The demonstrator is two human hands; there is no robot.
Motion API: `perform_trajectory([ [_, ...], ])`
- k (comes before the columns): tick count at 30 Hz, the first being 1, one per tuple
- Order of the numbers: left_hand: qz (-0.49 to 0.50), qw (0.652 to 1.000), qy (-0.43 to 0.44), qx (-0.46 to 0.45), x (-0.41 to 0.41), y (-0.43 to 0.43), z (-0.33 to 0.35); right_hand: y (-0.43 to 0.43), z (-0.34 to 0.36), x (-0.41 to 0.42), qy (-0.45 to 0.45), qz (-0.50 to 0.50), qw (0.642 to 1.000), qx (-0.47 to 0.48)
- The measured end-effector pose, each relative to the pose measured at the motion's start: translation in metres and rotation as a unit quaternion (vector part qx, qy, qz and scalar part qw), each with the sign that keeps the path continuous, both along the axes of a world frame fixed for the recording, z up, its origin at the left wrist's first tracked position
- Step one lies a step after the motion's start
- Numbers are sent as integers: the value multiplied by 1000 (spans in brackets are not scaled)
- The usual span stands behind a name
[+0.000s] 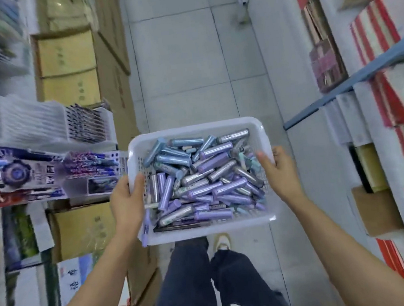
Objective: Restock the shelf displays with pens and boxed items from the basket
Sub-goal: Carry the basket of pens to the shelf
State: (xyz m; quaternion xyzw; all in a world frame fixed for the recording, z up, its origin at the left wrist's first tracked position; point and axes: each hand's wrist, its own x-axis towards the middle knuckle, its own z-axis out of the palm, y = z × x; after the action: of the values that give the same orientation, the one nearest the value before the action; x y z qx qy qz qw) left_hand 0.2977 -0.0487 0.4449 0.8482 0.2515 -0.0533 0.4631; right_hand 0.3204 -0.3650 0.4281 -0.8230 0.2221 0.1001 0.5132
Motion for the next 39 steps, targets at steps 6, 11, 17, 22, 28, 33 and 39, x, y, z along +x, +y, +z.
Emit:
perform_trajectory([
  [6,14,999,-29,-4,109,11,30,12,34,117,-22,4,1000,5],
  [11,7,999,-33,-5,224,13,53,18,57,227,-42,-5,999,5],
  [17,32,999,-26,-21,376,4,59,13,68,383,-63,-5,998,-3],
  [22,57,998,-28,-20,508,0,64,10,78,529,-66,17,997,-27],
  [28,63,996,-47,-33,668,20,80,30,92,696,-74,28,997,-21],
  [33,40,996,-64,-40,811,49,96,57,100,827,-81,-7,997,2],
  [39,30,996,-72,-40,981,70,115,77,117,990,-92,-21,995,9],
])
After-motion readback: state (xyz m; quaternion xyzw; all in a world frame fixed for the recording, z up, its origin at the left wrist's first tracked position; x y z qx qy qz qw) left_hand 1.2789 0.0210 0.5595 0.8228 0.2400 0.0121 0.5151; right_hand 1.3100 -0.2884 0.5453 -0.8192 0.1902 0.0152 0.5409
